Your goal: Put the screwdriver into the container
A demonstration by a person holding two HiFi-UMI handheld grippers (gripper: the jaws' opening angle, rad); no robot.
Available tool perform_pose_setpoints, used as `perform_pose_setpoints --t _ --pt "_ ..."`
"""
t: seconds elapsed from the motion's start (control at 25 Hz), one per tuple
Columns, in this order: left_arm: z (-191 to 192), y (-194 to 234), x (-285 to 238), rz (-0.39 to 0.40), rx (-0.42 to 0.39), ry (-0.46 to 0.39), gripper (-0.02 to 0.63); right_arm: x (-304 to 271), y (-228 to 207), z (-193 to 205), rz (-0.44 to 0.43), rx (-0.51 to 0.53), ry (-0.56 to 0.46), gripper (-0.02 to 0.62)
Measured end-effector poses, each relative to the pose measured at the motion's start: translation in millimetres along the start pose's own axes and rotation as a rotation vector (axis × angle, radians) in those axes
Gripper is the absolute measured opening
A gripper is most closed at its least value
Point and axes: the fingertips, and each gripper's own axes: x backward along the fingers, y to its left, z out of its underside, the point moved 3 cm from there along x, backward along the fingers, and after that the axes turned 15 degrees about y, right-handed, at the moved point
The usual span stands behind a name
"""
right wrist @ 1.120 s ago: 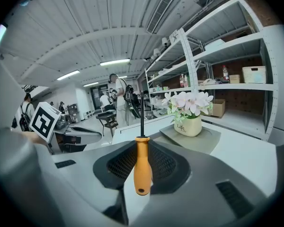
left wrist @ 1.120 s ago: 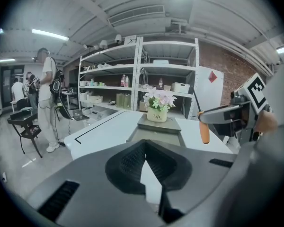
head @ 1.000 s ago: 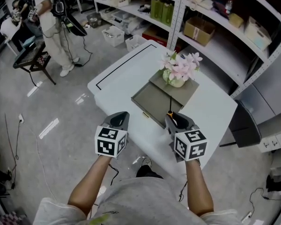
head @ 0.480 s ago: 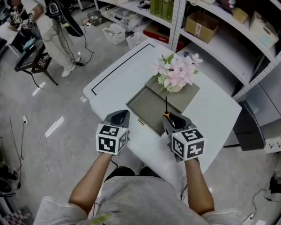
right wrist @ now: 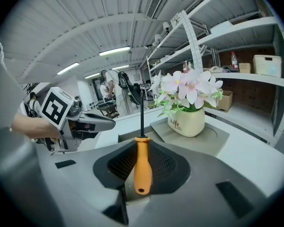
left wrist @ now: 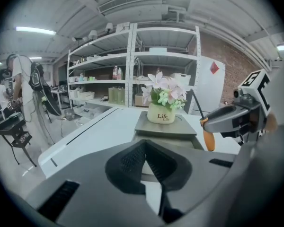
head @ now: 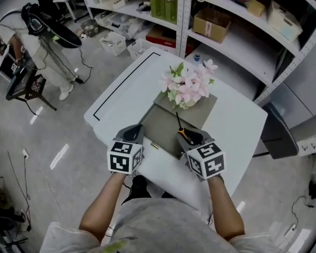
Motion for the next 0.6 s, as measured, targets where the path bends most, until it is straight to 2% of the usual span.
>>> perform_pose_setpoints --t 0.32,0.6 --pt "-16 23 -37 0.108 -0.098 0.039 0.005 -38 -3 3 0.059 -0.027 0.131 0.077" --pt "-30 39 -66 0.209 -0.151 0.055 0.005 -57 -10 0 0.135 -0.039 0.235 0.077"
